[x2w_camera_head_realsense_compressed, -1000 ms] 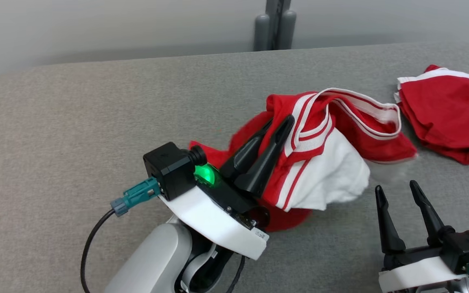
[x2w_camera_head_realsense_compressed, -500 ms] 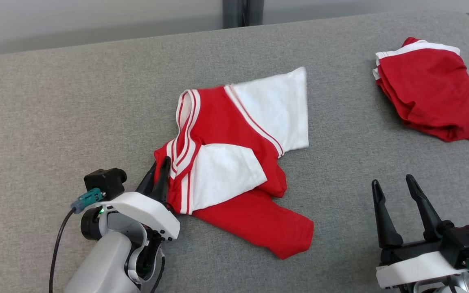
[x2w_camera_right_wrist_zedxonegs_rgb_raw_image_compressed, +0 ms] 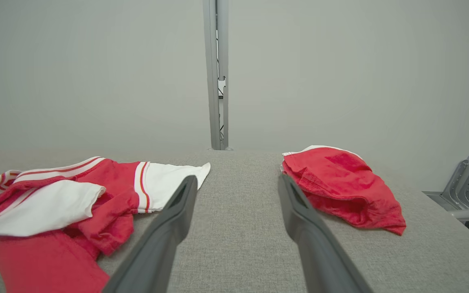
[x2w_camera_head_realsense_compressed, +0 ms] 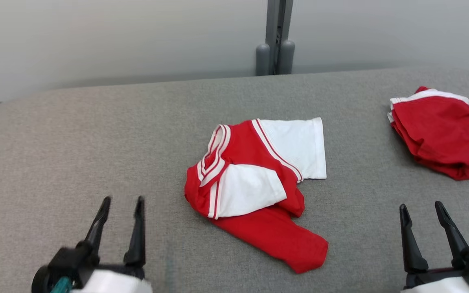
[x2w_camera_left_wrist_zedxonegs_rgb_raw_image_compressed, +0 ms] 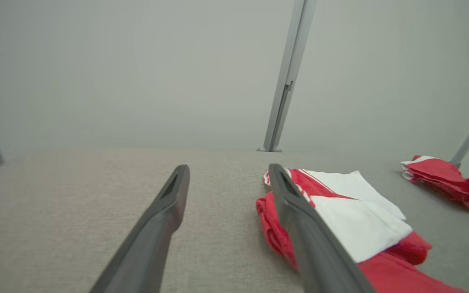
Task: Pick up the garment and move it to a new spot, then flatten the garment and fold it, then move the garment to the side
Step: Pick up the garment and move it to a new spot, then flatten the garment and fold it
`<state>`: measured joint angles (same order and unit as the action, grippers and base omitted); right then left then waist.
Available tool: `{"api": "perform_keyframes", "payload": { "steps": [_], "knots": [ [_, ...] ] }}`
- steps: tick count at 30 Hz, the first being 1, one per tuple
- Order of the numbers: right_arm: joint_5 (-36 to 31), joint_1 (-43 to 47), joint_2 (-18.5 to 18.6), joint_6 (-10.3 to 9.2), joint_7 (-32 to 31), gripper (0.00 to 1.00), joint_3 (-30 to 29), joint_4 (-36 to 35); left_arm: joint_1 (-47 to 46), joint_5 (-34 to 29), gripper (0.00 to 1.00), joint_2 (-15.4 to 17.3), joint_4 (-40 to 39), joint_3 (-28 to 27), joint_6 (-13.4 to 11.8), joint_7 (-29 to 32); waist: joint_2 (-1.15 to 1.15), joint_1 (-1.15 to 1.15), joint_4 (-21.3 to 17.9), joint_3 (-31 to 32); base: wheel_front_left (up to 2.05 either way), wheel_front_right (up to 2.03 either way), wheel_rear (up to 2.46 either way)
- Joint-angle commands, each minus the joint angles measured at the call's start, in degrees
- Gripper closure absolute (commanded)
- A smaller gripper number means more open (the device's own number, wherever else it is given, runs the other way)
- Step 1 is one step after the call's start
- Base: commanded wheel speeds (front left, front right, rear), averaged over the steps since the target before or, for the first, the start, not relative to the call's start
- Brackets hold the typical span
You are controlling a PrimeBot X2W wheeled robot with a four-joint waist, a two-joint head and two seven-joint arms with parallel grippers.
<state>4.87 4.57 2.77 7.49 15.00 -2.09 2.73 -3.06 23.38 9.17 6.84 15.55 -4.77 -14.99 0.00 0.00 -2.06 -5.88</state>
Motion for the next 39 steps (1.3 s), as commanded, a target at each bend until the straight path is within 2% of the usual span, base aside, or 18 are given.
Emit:
{"api": "perform_keyframes", "payload": {
  "steps": [1, 2, 3, 6, 8, 13, 22, 26, 33, 36, 39],
  "knots": [
    [-0.72, 1.91, 0.31, 0.0, 0.27, 0.0, -1.0, -0.5, 6.29, -3.6, 0.0, 0.64, -3.1, -3.24, -1.76, -0.17, 0.0, 0.0, 2.71, 4.54, 0.0, 0.0, 0.0],
    [-0.72, 1.91, 0.31, 0.0, 0.27, 0.0, -1.0, -0.5, 6.29, -3.6, 0.0, 0.64, -3.1, -3.24, -1.76, -0.17, 0.0, 0.0, 2.71, 4.54, 0.0, 0.0, 0.0],
    [-1.12, 3.06, 0.26, 0.01, 0.27, 0.0, -1.98, -0.85, 10.96, -5.78, 0.0, 0.1, -5.29, -5.86, -2.76, -0.19, 0.0, 0.0, 3.46, 5.88, 0.0, 0.0, 0.0],
    [-1.78, 4.05, 0.27, 0.01, 0.27, 0.0, -3.02, -1.37, 14.69, -7.22, 0.0, -0.75, -6.76, -8.77, -2.96, -0.18, 0.0, 0.0, 4.34, 6.81, 0.0, 0.0, 0.0],
    [-2.14, 5.24, 0.25, 0.01, 0.27, 0.0, -4.38, -1.37, 17.33, -8.1, 0.0, -2.09, -7.65, -11.39, -2.22, -0.18, 0.0, 0.0, 5.3, 7.46, 0.0, 0.0, 0.0],
    [-3.06, 7.51, 0.25, 0.01, 0.28, 0.0, -6.1, 0.04, 19.42, -11.28, 0.0, -3.84, -6.17, -15.72, 1.54, -0.19, 0.0, 0.0, 6.8, 8.25, 0.0, 0.0, 0.0],
    [-1.68, 8.53, 0.26, 0.01, 0.27, 0.0, -5.69, 1.29, 19.4, -13.43, 0.0, -5.79, -4.42, -20.56, 5.2, -0.2, 0.0, 0.0, 6.18, 8.61, 0.0, 0.0, 0.0],
    [-1.39, 7.95, 0.26, 0.01, 0.27, 0.0, -5.27, 1.18, 18.84, -13.89, 0.0, -6.06, -3.97, -20.57, 6.2, -0.2, 0.0, 0.0, 5.72, 8.37, 0.0, 0.0, 0.0],
    [-1.11, 6.82, 0.27, 0.01, 0.27, 0.0, -4.54, 0.72, 17.41, -12.36, 0.0, -6.19, -3.93, -20.09, 5.84, -0.2, 0.0, 0.0, 4.78, 7.58, 0.0, 0.0, 0.0],
    [-1.07, 6.1, 0.26, 0.01, 0.28, 0.0, -4.14, 0.21, 15.43, -9.78, 0.0, -6.28, -4.35, -16.74, 7.09, -0.19, 0.0, 0.0, 4.04, 6.4, 0.0, 0.0, 0.0],
    [-1.52, 4.82, 0.25, 0.01, 0.27, 0.0, -3.22, -0.58, 11.85, -6.75, 0.0, -6.19, -3.55, -11.03, 7.85, -0.2, 0.0, 0.0, 2.82, 4.34, 0.0, 0.0, 0.0]
  ]
}}
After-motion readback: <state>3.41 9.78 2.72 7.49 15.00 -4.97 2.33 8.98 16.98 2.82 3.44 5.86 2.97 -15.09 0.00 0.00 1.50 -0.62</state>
